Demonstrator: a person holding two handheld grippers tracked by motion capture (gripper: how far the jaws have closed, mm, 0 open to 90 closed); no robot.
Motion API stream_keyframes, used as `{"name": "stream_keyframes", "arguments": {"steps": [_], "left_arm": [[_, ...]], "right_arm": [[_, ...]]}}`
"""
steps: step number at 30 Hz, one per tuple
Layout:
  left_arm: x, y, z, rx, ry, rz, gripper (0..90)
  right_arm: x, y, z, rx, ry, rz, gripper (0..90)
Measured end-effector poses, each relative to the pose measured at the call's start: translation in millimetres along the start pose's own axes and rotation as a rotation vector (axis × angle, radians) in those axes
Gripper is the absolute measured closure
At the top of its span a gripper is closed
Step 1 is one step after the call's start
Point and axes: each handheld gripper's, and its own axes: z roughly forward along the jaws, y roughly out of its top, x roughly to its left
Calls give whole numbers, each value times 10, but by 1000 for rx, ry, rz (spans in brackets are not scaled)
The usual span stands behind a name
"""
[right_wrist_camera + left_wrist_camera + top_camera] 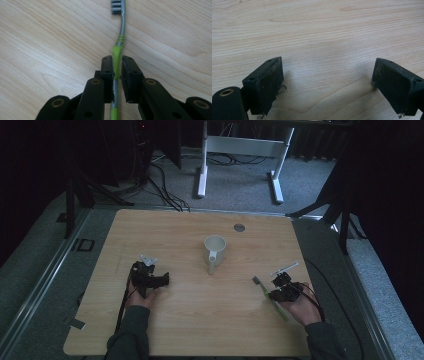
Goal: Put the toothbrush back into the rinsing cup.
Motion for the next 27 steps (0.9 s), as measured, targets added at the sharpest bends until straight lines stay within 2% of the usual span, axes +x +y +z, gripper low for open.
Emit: {"name": "stream_keyframes", "arguments": {"steps": [8,27], "left_arm": [[0,0,0,-1,0,-1,108],[0,0,0,-1,0,-1,108]], "right_arm": [[-46,33,6,33,8,-7,817],[-32,109,0,59,-2,-38,790]]}}
